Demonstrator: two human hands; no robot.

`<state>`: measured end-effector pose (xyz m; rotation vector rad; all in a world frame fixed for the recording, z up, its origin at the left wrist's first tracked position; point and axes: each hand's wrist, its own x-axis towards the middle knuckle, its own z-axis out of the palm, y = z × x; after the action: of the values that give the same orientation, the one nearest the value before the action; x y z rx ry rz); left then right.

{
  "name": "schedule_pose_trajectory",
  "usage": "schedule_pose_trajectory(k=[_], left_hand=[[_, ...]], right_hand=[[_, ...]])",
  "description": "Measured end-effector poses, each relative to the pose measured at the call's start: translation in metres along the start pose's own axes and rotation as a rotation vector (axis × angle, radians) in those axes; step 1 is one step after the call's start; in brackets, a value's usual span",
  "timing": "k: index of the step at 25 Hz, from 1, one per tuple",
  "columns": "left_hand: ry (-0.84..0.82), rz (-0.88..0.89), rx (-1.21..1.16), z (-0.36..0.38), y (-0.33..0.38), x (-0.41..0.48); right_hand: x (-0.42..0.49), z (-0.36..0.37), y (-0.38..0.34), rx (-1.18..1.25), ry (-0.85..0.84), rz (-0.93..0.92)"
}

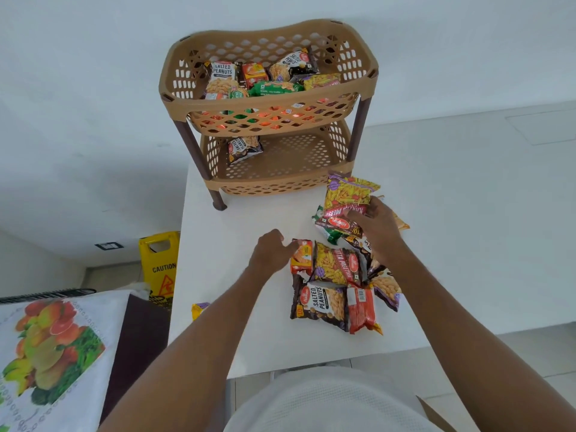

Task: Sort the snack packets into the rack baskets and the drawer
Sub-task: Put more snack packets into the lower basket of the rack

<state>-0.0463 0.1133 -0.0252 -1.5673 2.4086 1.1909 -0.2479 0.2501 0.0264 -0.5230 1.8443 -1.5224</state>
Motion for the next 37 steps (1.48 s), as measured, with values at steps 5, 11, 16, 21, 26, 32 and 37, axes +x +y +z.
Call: schedule_pose_trajectory(k=[5, 11, 16, 21, 26, 32, 37], left_hand=[[-0.070, -0.060, 0.018, 0.025, 0.012, 0.004], [-0.006, 0.006, 0.205, 0.021, 0.023, 0.005], [-0.011, 0.063, 0.287, 0.022, 0.019, 0.004], [0.026, 0.056, 0.105, 0.007, 0.009, 0.004], [0.108, 0.024, -0.075, -0.027, -0.011, 0.005], [0.538, 0.117, -0.261, -0.082, 0.008, 0.014], [0.587, 0.177, -0.363, -0.122, 0.033, 0.050]], right_hand=[[-0.005, 0.005, 0.002, -0.041, -0.021, 0.015], [0.033, 0.068, -0.038, 0.138, -0.166, 0.033], [0.105, 0.166, -0.090, 0.041, -0.190, 0.046], [0.176, 0.240, -0.070, -0.237, -0.251, 0.233], [0.211, 0.276, -0.038, -0.497, -0.346, 0.342], [0.220, 0.272, -0.023, -0.922, -0.265, 0.029], [0.201, 0.218, -0.071, -0.351, -0.403, -0.005]])
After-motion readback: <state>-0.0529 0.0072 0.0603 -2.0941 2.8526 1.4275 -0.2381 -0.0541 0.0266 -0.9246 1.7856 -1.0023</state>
